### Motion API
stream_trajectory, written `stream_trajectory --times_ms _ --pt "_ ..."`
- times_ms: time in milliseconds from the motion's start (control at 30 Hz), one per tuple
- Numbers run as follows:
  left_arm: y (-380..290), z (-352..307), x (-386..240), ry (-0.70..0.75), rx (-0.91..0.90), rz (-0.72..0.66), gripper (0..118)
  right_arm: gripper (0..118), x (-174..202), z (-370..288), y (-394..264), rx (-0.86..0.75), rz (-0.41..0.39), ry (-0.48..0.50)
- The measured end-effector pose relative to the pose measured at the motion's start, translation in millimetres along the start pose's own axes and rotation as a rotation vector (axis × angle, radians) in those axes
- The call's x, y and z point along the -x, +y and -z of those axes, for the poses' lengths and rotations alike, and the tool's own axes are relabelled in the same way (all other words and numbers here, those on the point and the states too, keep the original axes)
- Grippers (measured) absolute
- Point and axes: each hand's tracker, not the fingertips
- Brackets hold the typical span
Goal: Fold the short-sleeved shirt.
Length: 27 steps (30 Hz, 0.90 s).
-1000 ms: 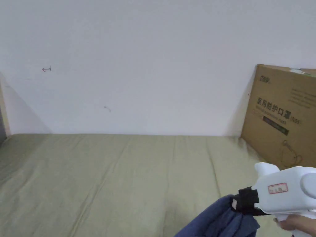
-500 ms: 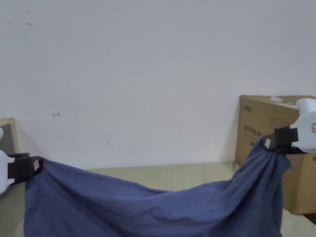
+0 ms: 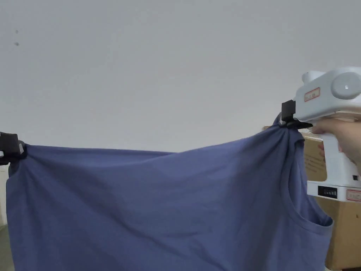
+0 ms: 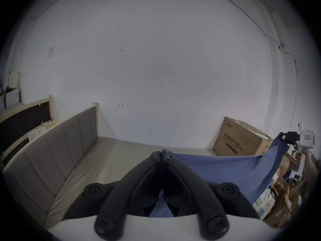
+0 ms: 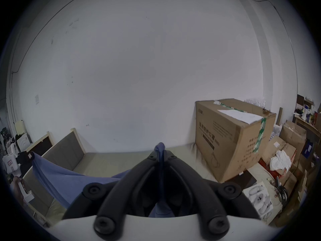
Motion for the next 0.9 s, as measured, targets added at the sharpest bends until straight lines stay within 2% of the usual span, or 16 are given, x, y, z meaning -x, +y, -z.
stream_trajectory --times_ms 233,300,367,433,567,667,733,800,900 --pt "6 81 15 0.029 -0.083 -0.077 1 2 24 86 21 -0.080 -0.085 -0.060" --pt "3 101 16 0.063 -0.091 -0.061 1 2 29 107 22 -0.106 -0.105 -0.052" --pt "-1 119 18 0.072 -0.088 -0.050 1 2 36 128 20 -0.104 -0.147 -0.083" --pt "-7 135 19 0.095 -0.073 -0.035 1 2 43 145 12 -0.098 -0.192 -0.102" --pt "-36 162 18 0.125 -0.018 -0.003 1 2 47 174 -29 -0.081 -0.204 -0.109" --pt "-83 178 20 0.119 0.081 0.006 1 2 37 192 -90 -0.005 -0.130 -0.131" --pt "-137 181 20 0.126 0.154 -0.002 1 2 26 201 -155 0.080 0.024 -0.140" --pt "-201 180 24 0.105 0.286 -0.051 1 2 14 206 -225 0.242 0.110 -0.128" --pt "-301 162 33 0.066 0.516 -0.097 1 2 -2 198 -334 0.431 0.076 -0.143"
